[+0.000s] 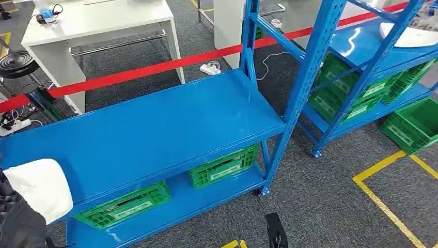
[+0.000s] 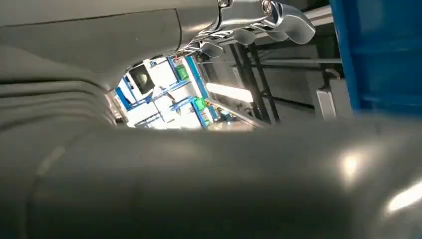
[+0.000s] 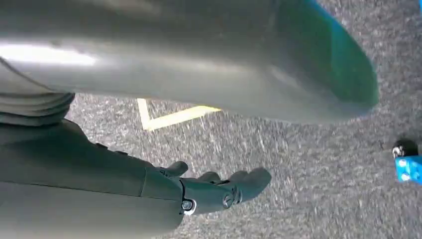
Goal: Take the parts from the cabinet and place them on the table.
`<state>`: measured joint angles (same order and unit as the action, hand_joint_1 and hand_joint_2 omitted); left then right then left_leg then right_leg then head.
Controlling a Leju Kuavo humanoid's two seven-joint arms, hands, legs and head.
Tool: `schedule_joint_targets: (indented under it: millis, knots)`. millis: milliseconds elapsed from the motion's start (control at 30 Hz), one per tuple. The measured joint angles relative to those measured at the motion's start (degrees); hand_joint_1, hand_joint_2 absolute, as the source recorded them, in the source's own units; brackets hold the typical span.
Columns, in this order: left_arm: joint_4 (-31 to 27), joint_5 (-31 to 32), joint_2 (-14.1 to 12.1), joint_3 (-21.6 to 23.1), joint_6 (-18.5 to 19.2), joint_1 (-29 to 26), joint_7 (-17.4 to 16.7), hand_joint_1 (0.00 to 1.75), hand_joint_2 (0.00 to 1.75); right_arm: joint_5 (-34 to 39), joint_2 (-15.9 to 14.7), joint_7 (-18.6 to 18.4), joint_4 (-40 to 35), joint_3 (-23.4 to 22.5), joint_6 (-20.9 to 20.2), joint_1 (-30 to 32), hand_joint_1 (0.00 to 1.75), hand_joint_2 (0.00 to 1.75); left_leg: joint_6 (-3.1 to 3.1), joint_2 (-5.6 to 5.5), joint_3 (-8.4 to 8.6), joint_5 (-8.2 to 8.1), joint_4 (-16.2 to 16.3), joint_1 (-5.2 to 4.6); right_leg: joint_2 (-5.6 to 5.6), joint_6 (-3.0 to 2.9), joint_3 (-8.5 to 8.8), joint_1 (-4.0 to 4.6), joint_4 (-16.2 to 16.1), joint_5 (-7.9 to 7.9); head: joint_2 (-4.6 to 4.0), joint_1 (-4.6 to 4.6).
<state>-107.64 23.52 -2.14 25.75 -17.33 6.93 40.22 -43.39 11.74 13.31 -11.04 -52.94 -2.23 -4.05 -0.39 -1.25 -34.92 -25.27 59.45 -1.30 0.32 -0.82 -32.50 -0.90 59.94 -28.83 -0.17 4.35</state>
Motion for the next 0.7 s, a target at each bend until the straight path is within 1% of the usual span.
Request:
schedule_joint_targets:
  millis: [33, 67, 100, 133, 167, 200, 233, 267, 300, 333, 367, 400, 433, 467, 500, 533, 567, 600, 633, 667, 700]
  knots:
    - [0.0, 0.2, -0.2, 0.0, -0.3, -0.1, 0.0, 0.00, 0.00, -0.1, 0.0, 0.0, 0.0, 0.0, 0.0, 0.0, 0.00, 0.00, -0.34, 0.10, -0.31, -0.88, 0.7, 0.27, -0.27, -0.37, -0.22, -0.14, -0.2, 0.39, 0.00, 0.05]
    - [-0.1, 0.8, -0.3, 0.0, -0.7, -0.2, 0.0, 0.00, 0.00, -0.3, 0.0, 0.0, 0.0, 0.0, 0.0, 0.0, 0.00, 0.00, -0.72, 0.34, -1.35, -3.21, 2.7, 0.38, -0.21, -0.75, -0.64, -0.17, -0.3, 0.56, 0.00, -0.19]
    - [-0.1, 1.5, -0.5, 0.0, -1.2, -0.3, 0.0, 0.00, 0.00, -0.3, 0.0, 0.0, 0.0, 0.0, -0.1, 0.0, 0.00, 0.00, -1.16, 0.44, -2.67, -6.01, 6.4, 0.70, -0.25, -0.90, -1.13, -0.16, -0.3, 0.83, 0.00, -0.31]
    - [-0.1, 2.0, -0.6, 0.0, -1.4, -0.6, 0.0, 0.00, 0.00, -0.4, 0.0, 0.0, 0.0, 0.0, -0.2, 0.0, 0.00, 0.00, -1.53, 0.49, -4.17, -8.56, 10.8, 0.95, -0.34, -0.88, -1.65, -0.14, -0.3, 1.23, 0.00, -0.26]
    - [0.1, 2.5, -0.7, 0.0, -1.4, -0.9, 0.0, 0.00, 0.00, -0.5, 0.0, 0.0, 0.0, 0.0, -0.2, 0.1, 0.00, 0.00, -1.78, 0.56, -5.31, -10.23, 14.4, 1.08, -0.45, -0.84, -2.14, -0.13, -0.3, 1.57, 0.00, -0.28]
    - [0.2, 2.7, -0.7, 0.0, -1.4, -1.2, 0.0, 0.00, 0.00, -0.5, 0.0, -0.1, 0.0, 0.0, -0.3, 0.1, 0.00, 0.00, -1.98, 0.62, -5.70, -10.70, 16.6, 1.22, -0.58, -0.80, -2.68, -0.14, -0.2, 1.95, 0.00, -0.30]
    - [0.3, 3.3, -0.7, 0.0, -1.4, -1.2, 0.0, 0.00, 0.00, -0.6, 0.0, -0.1, 0.0, 0.0, -0.4, 0.1, 0.00, 0.00, -2.07, 0.67, -4.73, -9.89, 16.0, 1.38, -0.71, -0.69, -3.15, -0.14, -0.2, 2.33, 0.00, -0.30]
    - [0.6, 4.3, -0.7, 0.0, -1.5, -1.3, 0.0, 0.00, 0.00, -0.8, 0.0, -0.3, 0.0, 0.0, -0.4, 0.1, 0.00, 0.00, -2.02, 0.72, -2.62, -8.31, 13.1, 1.46, -0.79, -0.57, -3.53, -0.14, -0.2, 2.67, 0.00, -0.26]
    - [0.9, 5.5, -0.7, 0.0, -1.5, -1.5, 0.0, 0.00, 1.75, -0.9, 0.0, -0.3, 0.0, 0.0, -0.5, 0.1, 0.00, 0.00, -1.85, 0.80, 0.82, -6.30, 7.9, 1.48, -0.81, -0.40, -3.81, -0.15, -0.2, 2.98, 0.00, -0.28]
    - [1.2, 6.6, -0.7, -0.1, -1.5, -1.6, 0.0, 0.00, 1.75, -1.0, 0.0, -0.3, 0.0, 0.0, -0.5, 0.0, 0.00, 0.00, -1.61, 0.99, 4.79, -4.93, 2.0, 1.47, -0.81, -0.21, -3.96, -0.16, -0.2, 3.28, 0.00, -0.28]
    - [1.6, 8.0, -0.6, -0.5, -1.6, -1.6, 0.0, 0.00, 1.75, -1.0, 0.0, -0.3, 0.0, 0.0, -0.6, 0.1, 0.00, 0.00, -1.36, 1.19, 6.66, -6.40, -1.7, 1.37, -0.83, 0.12, -4.06, -0.12, -0.2, 3.51, 0.00, -0.26]
    - [2.1, 8.9, -0.3, -0.8, -1.7, -1.8, 0.0, 0.00, 1.75, -1.2, 0.0, -0.3, 0.0, 0.0, -0.6, 0.1, 0.00, 0.00, -1.10, 1.05, 6.65, -5.17, -0.7, 0.94, -0.85, 0.60, -3.97, -0.15, -0.3, 3.83, 0.00, -0.13]
    - [2.7, 9.6, -0.2, -1.3, -1.7, -1.8, 0.0, 0.00, 1.75, -1.3, 0.0, -0.3, 0.0, 0.0, -0.7, 0.0, 0.00, 0.00, -0.65, 1.09, 6.11, -5.65, -1.5, 0.81, -0.91, 0.89, -3.96, -0.14, -0.3, 3.89, 0.00, -0.37]
    - [3.3, 10.2, 0.1, -1.7, -1.7, -1.8, 0.0, 0.00, 1.75, -1.4, 0.0, -0.3, 0.0, 0.0, -0.7, 0.0, 0.00, 0.00, -0.32, 1.06, 6.08, -5.42, -1.5, 0.87, -0.94, 1.20, -3.87, -0.12, -0.5, 4.16, 0.00, -0.26]
    - [3.7, 10.5, 0.2, -1.9, -1.7, -1.9, -0.1, 0.00, 1.75, -1.4, 0.0, -0.3, 0.0, 0.0, -0.7, 0.0, 0.00, 0.00, -0.68, 1.05, 6.12, -5.32, -1.8, 0.99, -0.95, 0.79, -3.90, 0.08, -0.4, 2.94, 0.00, -0.37]
    - [4.2, 10.9, 0.4, -2.3, -1.8, -1.9, -0.1, 0.00, 1.75, -1.4, 0.0, -0.3, 0.0, 0.0, -0.7, 0.0, 0.00, 0.00, -0.40, 1.04, 6.06, -5.21, -1.9, 0.95, -0.86, 0.04, -3.88, 0.08, -0.4, 1.88, 0.00, -0.46]
    - [4.6, 11.2, 0.7, -2.5, -1.8, -1.9, -0.1, 0.00, 1.75, -1.4, 0.0, -0.3, 0.0, 0.0, -0.7, 0.0, 0.00, 0.00, -0.13, 1.04, 6.01, -5.09, -1.8, 0.90, -0.85, 0.20, -3.80, 0.06, -0.6, 2.05, 0.00, -0.46]
    - [5.2, 11.7, 0.9, -2.8, -1.8, -1.9, -0.2, 0.00, 1.75, -1.4, 0.0, -0.3, 0.0, 0.0, -0.7, 0.0, 0.00, 0.00, 0.03, 1.04, 5.99, -4.99, -1.8, 0.86, -0.84, 0.53, -3.65, 0.01, -0.9, 2.84, 0.00, -0.41]
    - [5.9, 12.2, 0.9, -3.1, -1.8, -1.9, -0.4, 0.00, 1.75, -1.4, 0.0, -0.3, 0.0, 0.0, -0.7, 0.0, 0.00, 0.00, 0.16, 1.04, 5.95, -4.91, -1.7, 0.78, -0.78, 0.77, -3.57, -0.07, -1.4, 5.02, 0.00, -0.46]
    - [6.3, 12.5, 1.0, -3.4, -1.8, -1.9, -0.5, 0.00, 1.75, -1.3, 0.0, -0.3, 0.0, 0.0, -0.7, 0.0, 0.00, 0.00, 0.31, 1.04, 5.83, -4.81, -1.7, 0.75, -0.73, 1.18, -3.55, -0.09, -1.5, 4.92, 0.00, -0.46]
    - [6.8, 12.7, 1.2, -3.7, -1.8, -1.9, -0.6, 0.00, 0.00, -1.3, 0.0, -0.3, 0.0, 0.0, -0.6, 0.0, 0.00, 0.00, 0.42, 1.05, 5.71, -4.70, -1.7, 0.74, -0.68, 1.14, -3.60, -0.09, -1.6, 5.28, 0.00, -0.41]
